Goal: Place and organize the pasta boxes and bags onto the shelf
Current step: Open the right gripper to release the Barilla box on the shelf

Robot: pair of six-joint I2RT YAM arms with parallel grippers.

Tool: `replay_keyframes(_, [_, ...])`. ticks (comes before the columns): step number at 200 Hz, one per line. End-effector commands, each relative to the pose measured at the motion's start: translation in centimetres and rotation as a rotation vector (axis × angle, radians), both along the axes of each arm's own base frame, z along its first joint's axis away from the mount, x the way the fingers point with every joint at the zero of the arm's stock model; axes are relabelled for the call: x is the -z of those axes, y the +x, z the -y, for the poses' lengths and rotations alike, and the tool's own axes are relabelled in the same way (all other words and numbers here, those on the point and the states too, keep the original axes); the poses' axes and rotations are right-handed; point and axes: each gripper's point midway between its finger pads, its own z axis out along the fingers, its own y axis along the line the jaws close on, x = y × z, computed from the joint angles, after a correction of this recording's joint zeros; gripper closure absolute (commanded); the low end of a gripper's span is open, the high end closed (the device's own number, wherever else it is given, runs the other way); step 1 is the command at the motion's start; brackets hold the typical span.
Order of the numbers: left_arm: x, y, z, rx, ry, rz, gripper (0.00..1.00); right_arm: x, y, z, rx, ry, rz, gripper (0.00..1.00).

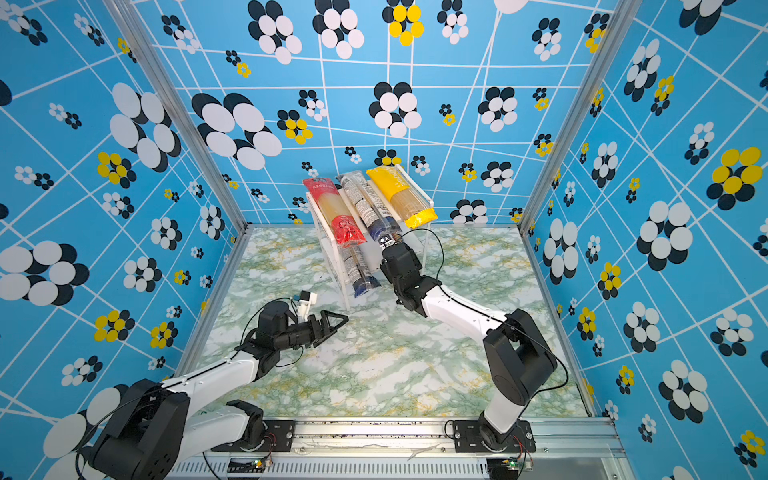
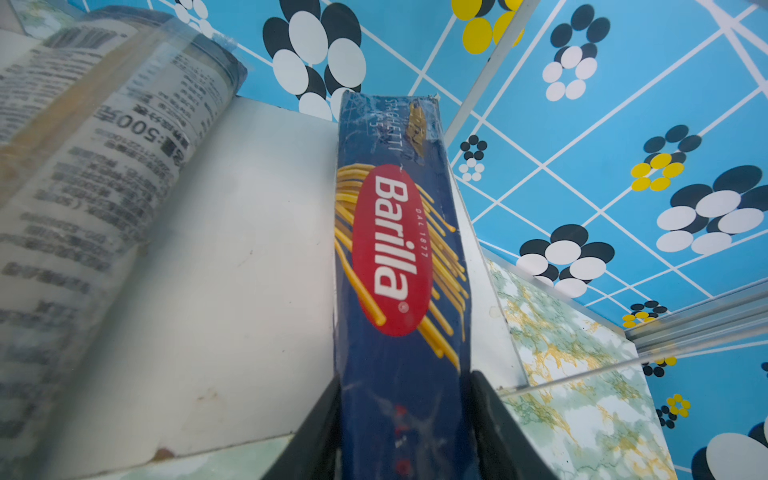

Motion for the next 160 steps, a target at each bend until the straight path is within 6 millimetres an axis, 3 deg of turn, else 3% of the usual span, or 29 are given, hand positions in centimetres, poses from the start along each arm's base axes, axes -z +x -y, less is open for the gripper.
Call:
replay_keyframes(1, [0.3,0.0,-0.4,-0.007,0.015,0.008,0.01,-2.6,0.4,0.3,0.009,0.068,0.084,0.51])
replay_keyframes(52, [0.3,0.0,-0.4,-0.007,0.016,0.006,0.01,-2.2,0.3,0.6,0.016,0.061,0.078,0.41])
replay_keyframes(160, [0.3,0.0,-0.4,-0.005,0.015,0.006,0.01,-1.9,-0.7,1.4,0.016,0.048,0.067,0.27])
